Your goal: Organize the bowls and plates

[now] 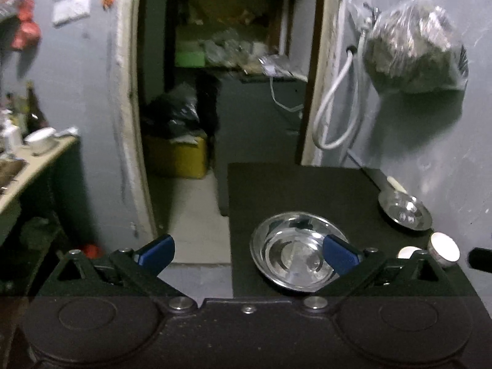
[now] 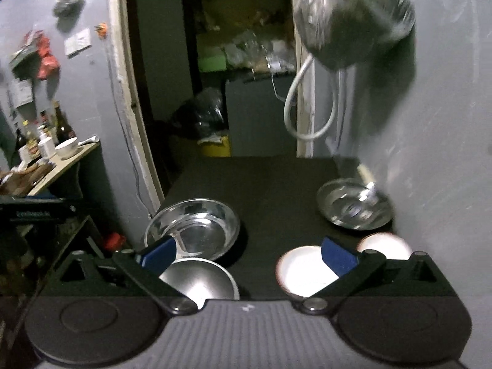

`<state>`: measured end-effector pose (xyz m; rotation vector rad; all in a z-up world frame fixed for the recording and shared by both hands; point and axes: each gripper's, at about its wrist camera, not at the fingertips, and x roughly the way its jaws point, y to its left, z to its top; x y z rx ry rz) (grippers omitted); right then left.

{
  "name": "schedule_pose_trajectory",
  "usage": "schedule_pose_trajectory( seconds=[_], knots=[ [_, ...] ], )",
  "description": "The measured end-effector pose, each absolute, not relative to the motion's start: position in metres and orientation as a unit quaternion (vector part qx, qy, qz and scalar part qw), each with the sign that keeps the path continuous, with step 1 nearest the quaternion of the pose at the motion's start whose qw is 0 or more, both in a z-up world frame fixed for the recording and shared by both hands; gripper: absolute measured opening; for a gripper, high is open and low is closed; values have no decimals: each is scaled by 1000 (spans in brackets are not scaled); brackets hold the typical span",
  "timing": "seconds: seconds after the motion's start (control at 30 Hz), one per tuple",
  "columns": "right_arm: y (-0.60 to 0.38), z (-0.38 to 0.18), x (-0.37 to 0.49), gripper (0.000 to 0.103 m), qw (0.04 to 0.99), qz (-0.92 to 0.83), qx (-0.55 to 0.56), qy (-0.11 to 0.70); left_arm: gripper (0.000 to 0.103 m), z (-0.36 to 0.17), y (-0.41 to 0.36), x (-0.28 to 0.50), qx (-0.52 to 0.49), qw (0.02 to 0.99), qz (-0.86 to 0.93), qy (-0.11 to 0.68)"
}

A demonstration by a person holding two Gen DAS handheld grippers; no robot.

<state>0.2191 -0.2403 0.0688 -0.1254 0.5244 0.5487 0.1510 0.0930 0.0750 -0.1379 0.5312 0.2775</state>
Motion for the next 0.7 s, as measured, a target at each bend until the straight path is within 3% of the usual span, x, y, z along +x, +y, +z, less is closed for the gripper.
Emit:
schedule_pose_trajectory(
  seconds=[0.33, 0.7],
  knots=[
    [-317, 102, 146, 103, 945, 222, -55, 235, 102, 119, 48, 72, -88, 957, 137, 240],
    [-295, 156, 132, 103, 953, 198, -115, 198, 102, 166, 30, 90, -36, 979, 37, 199]
  ],
)
